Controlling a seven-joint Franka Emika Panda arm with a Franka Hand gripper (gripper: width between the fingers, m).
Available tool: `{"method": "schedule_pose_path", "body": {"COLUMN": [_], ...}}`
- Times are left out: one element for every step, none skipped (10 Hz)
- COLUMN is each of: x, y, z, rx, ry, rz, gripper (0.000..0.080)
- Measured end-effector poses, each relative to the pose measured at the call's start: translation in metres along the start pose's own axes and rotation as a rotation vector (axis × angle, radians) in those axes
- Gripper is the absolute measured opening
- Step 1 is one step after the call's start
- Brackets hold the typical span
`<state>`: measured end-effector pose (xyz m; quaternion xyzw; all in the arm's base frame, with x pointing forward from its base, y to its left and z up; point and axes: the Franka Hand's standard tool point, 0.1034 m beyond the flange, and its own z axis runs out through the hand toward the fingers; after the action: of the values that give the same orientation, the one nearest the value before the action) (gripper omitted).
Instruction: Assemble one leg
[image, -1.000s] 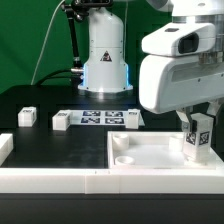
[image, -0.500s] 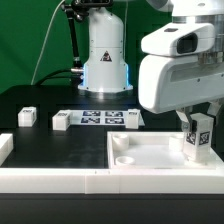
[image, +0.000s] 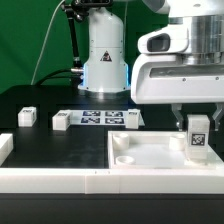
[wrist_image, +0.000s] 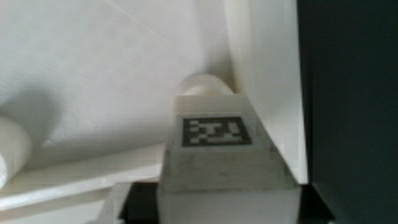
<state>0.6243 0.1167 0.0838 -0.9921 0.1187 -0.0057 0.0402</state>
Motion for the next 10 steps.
{"method": "schedule_pose_path", "body": {"x": [0.0002,0.0003,0.0002,0.0003,0.0004,0.0006,0.0008,0.0008,0.0005,0.0002], "y": [0.0004,0.0009,0.0007,0.0005,0.0002,0.0004,0.0008,0.0008,0.0005,-0.0005], "z": [0.0,0.0003,0.0004,0.0004,0.0004,0.0004,0.0005,0.0005,0.0009,0.0008], "rx": [0.001,-0.002,-0.007,-0.013,-0.016,-0.016,-0.017,-0.018,-0.018,-0.017], "ry": [0.0,0.001,0.004,0.008,0.012,0.013,0.015,0.014,0.013,0.012], "rz": [0.082,0.235,0.32,0.41,0.449,0.544,0.577,0.533,0.493,0.457], "gripper": [0.0292,0.0292,0.0292,0.0292,0.0292,0.0292,0.0292,0.0311,0.0311,0.0549]}}
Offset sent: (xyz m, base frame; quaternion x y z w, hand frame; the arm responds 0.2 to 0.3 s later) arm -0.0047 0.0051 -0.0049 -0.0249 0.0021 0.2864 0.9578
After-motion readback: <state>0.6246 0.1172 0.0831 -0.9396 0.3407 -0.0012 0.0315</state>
